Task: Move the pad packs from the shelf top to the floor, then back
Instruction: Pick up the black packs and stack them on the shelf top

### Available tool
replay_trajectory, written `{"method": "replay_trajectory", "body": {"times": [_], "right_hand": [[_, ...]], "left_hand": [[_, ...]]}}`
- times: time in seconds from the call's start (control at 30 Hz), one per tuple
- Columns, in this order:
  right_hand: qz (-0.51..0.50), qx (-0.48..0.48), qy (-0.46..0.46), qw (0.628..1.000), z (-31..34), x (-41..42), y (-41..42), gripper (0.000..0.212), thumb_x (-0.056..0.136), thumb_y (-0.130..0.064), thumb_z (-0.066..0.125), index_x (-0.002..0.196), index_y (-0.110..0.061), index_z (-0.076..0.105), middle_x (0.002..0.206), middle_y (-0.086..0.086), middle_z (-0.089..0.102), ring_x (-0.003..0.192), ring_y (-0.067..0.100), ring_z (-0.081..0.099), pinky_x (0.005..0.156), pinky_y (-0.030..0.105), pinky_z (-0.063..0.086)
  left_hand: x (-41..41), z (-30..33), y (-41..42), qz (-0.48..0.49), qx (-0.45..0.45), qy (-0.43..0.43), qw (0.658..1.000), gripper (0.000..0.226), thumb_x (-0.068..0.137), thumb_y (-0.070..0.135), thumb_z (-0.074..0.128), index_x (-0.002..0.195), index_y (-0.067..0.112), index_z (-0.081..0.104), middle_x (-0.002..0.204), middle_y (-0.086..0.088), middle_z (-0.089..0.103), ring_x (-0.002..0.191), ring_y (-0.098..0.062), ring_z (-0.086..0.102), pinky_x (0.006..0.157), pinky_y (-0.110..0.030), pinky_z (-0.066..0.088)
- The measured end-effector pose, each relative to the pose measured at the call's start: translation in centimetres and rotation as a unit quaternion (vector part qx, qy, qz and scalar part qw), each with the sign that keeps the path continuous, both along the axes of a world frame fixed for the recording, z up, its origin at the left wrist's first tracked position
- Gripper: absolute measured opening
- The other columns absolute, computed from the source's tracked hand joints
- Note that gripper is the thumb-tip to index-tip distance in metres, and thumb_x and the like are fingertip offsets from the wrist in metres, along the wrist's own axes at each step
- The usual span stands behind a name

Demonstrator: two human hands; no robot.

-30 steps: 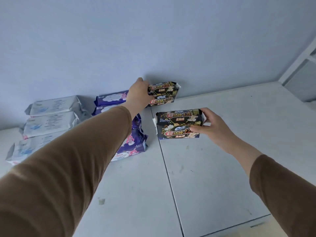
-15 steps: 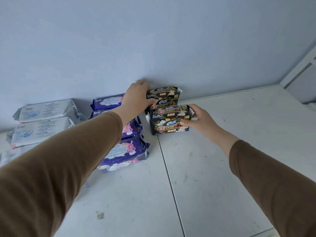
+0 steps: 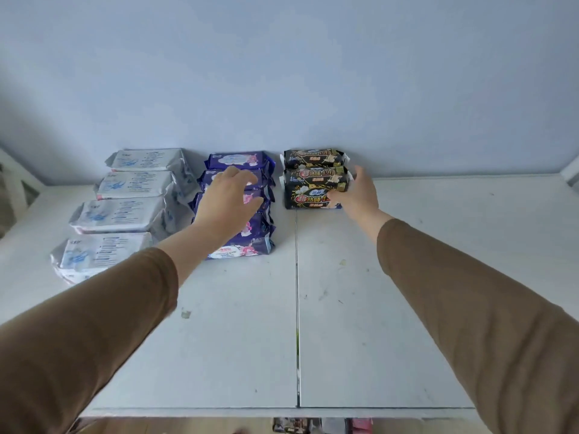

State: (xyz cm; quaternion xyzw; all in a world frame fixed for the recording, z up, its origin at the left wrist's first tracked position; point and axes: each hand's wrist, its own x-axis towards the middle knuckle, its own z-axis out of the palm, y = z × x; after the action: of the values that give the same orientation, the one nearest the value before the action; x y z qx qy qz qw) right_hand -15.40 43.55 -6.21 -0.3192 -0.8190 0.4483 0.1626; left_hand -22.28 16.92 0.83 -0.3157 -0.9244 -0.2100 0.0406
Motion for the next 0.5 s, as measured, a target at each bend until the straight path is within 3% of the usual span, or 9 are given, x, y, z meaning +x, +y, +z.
{"method": "replay_trajectory", "body": {"times": [0.07,0.17,0.3,0.5], "right_hand": [[-0.025,0.040,-0.013,0.999,0.3,1.7,-1.1,0.087,0.074,-0.023,0.083,0.146,-0.007,0.037,0.143,0.014,0.045,0.132,0.033,0.044,0.108,0.042,0.040],[-0.009,0.089,-0.012,0.996,0.8,5.4,-3.1,0.070,0.083,-0.027,0.076,0.140,-0.006,0.042,0.136,0.016,0.047,0.128,0.035,0.042,0.103,0.040,0.036],[0.052,0.116,-0.014,0.992,1.6,12.1,-6.2,0.059,0.086,-0.026,0.070,0.138,-0.014,0.044,0.137,0.010,0.046,0.130,0.027,0.038,0.095,0.031,0.034],[0.083,0.140,-0.013,0.987,2.6,24.5,-12.3,0.049,0.089,-0.027,0.065,0.134,-0.020,0.050,0.137,-0.001,0.049,0.129,0.020,0.039,0.092,0.028,0.035]], "left_hand": [[1.9,0.1,-0.8,0.005,0.001,-0.001,1.000,0.034,0.092,0.028,0.062,0.124,0.018,0.059,0.125,-0.002,0.055,0.117,-0.024,0.050,0.092,-0.040,0.046],[4.8,-0.1,-1.6,0.000,-0.007,-0.005,1.000,0.035,0.092,0.028,0.062,0.125,0.017,0.059,0.123,-0.003,0.056,0.119,-0.024,0.049,0.092,-0.041,0.046],[9.2,-1.0,-3.0,-0.014,-0.010,-0.007,1.000,0.036,0.091,0.028,0.064,0.125,0.017,0.059,0.119,-0.004,0.058,0.114,-0.025,0.051,0.090,-0.038,0.045],[18.9,-2.8,-7.4,-0.040,-0.015,-0.004,0.999,0.035,0.092,0.033,0.062,0.124,0.022,0.058,0.124,0.001,0.058,0.116,-0.022,0.051,0.089,-0.040,0.047]]}}
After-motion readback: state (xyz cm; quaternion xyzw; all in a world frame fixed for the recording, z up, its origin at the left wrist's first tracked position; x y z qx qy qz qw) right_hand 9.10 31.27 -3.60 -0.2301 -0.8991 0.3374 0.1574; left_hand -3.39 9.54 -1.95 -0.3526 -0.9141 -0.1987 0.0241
